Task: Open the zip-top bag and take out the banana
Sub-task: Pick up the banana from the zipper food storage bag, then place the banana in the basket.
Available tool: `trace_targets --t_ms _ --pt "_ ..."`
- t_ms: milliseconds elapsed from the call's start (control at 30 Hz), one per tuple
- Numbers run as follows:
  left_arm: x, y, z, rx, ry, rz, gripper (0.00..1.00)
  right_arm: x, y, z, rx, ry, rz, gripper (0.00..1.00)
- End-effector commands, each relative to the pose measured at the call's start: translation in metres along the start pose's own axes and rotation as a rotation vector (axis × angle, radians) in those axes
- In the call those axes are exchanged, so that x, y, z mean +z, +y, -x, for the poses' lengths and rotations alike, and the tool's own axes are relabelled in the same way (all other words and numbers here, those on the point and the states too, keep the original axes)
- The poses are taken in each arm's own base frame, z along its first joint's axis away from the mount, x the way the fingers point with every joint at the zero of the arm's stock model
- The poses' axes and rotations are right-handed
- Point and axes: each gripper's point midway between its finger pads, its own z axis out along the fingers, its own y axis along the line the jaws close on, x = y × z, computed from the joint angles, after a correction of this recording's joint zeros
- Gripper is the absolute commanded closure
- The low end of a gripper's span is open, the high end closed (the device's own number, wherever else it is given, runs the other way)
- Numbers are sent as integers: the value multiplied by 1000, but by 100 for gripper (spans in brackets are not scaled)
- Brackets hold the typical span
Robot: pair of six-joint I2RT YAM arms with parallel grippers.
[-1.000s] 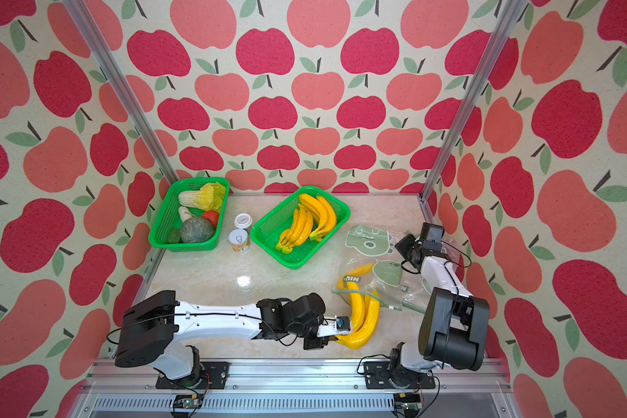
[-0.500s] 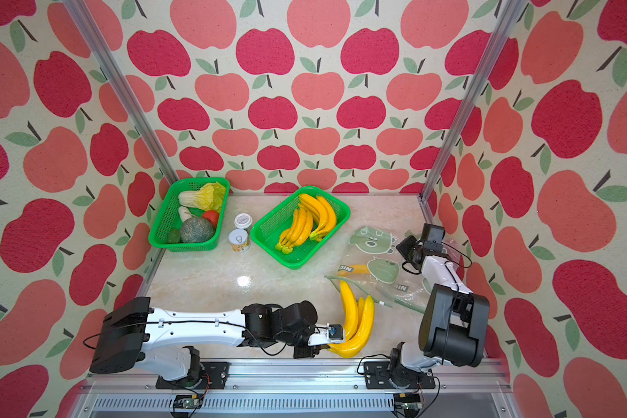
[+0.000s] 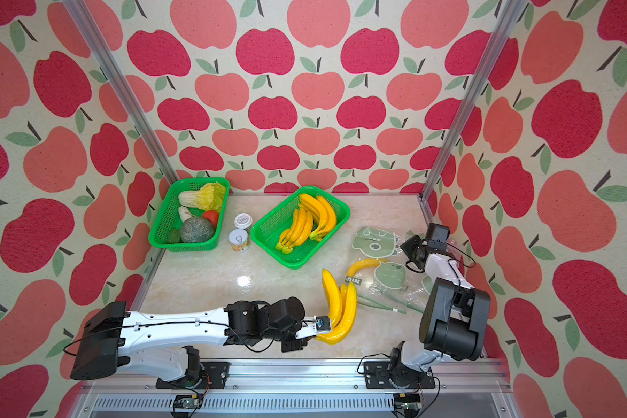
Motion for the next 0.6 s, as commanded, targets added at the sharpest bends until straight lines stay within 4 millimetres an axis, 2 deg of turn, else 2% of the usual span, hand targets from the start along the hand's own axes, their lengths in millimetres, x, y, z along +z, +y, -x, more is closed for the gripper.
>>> trace_targets --t_ms 0,133,267,400,467,567 --pt "-24 35 23 5 -72 101 88 -8 4 0 13 -8 25 100" --pt "-45 80 46 -2 -115 181 88 -11 1 -9 14 3 31 100" --pt "-63 141 56 -41 -107 273 88 -14 -2 -16 12 12 33 100" --pt "-73 209 41 -142 -58 360 88 -14 -3 -21 13 21 37 100" --pt "-71 239 24 -184 -10 395 88 -14 -5 -22 13 25 35 100" --pt "-67 270 -7 -256 72 417 88 -13 -6 -24 11 28 34 100"
